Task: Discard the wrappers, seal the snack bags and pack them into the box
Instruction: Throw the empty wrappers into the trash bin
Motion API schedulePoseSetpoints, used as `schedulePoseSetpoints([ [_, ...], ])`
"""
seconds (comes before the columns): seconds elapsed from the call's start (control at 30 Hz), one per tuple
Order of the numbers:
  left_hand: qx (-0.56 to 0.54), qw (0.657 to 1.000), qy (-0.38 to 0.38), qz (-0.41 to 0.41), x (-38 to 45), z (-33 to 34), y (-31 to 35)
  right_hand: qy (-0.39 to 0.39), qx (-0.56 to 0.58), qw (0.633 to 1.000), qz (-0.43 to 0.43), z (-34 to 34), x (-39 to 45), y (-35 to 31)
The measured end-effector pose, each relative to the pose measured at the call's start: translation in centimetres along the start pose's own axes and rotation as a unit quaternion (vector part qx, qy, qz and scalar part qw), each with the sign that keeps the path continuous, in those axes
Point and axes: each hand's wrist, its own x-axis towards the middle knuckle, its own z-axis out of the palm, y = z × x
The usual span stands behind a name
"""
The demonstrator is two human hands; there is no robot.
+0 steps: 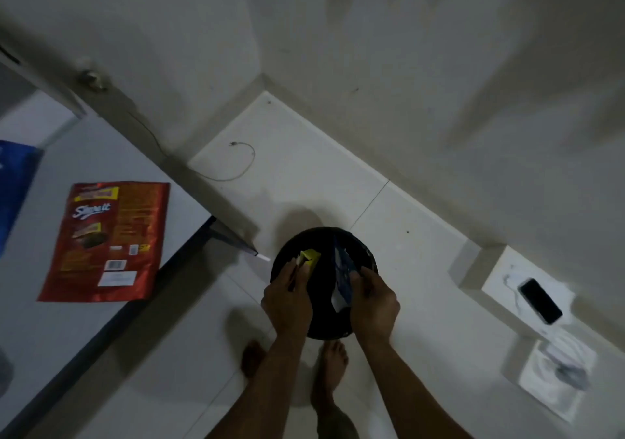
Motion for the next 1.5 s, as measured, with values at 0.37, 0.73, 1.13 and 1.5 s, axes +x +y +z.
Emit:
schedulePoseSetpoints([
  [0.37,0.009,0.999,-0.017,0.049,-2.3,-2.9,5.3,-0.015,0.02,0.999,-0.025,-3.4,-0.7,-5.0],
  [0.73,-0.095,0.984,0.024,0.146,-9.0,-13.4,17.1,-0.043,0.119,0.98,-0.151,-10.1,-9.0,-17.8],
  [1.13,-0.116,0.97,0.117,0.178,-8.8,-32.0,16.9,-0.107,0.149,0.944,-0.274,-5.9,-20.0,-27.8],
  [1.5,-0.056,0.976,0.182,0.102,-3.6,-42.1,9.2,-0.145,0.012,0.946,-0.289,5.2,-25.8,-26.6],
])
